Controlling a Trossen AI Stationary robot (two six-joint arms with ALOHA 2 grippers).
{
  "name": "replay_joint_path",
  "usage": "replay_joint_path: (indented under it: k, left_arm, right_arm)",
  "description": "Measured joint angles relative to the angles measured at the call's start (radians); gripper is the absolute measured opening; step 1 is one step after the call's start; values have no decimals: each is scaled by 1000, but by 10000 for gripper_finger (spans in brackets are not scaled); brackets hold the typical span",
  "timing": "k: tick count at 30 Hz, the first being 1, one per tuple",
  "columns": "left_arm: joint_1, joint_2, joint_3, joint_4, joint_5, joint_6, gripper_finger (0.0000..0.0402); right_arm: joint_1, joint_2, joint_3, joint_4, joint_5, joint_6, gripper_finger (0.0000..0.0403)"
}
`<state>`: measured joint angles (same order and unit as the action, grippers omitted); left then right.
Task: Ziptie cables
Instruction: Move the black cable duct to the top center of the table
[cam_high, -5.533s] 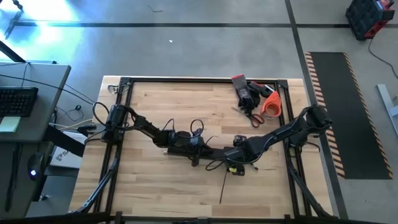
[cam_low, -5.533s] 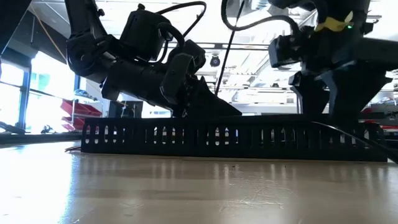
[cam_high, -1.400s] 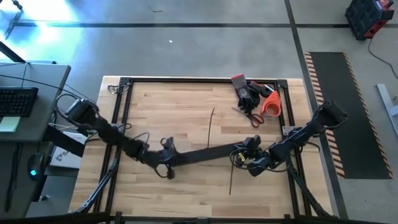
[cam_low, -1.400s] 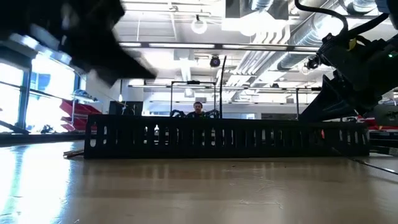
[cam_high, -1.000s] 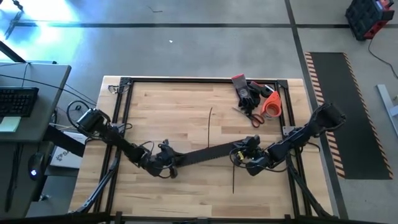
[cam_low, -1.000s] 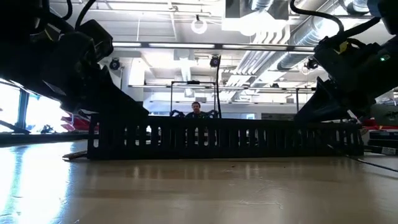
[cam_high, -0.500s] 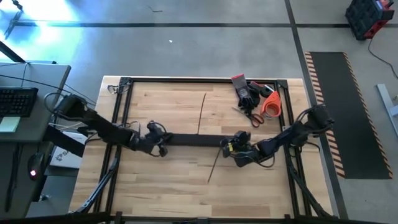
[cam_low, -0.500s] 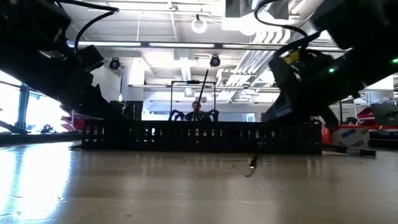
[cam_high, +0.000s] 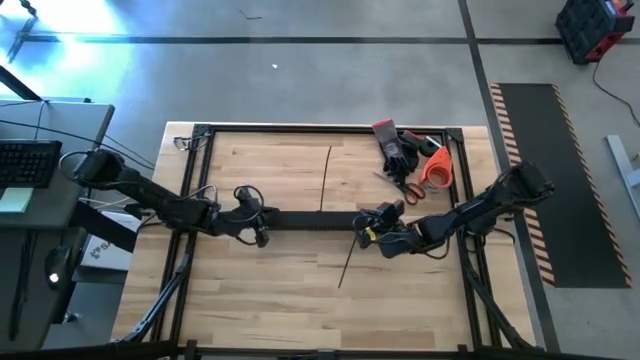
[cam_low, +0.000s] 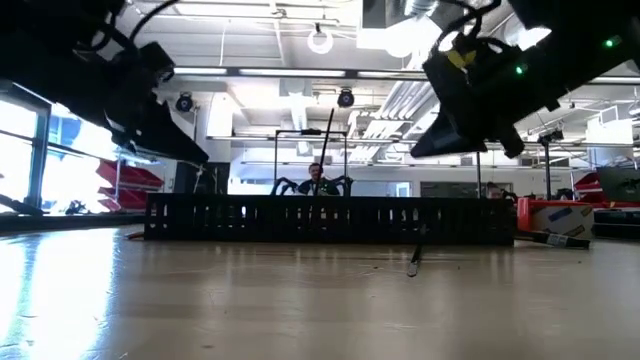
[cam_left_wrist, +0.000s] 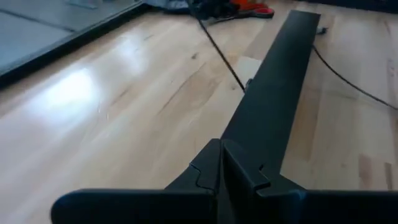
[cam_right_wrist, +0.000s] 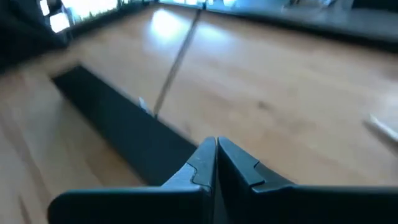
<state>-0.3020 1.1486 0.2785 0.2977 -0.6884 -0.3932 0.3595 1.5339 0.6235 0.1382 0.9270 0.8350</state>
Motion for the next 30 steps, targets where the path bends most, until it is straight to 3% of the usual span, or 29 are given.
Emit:
replay_joint_path:
  k: [6,14,19,30]
  left_arm:
    - [45,157,-18,59,25,-81,0]
    - [120,280,-16,50,-60,-176,0]
    - [154,220,-24,-1,-49,-108,0]
    - [240,-89,-29,-191,17,30,0]
  right_arm:
    - [-2,63,-14,-133,-126,113,0]
    - [-44,194,-28,-28,-43,180,0]
    - [-105,208,-31,68,-60,115,0]
    - [-271,224,8,142,-109,34,0]
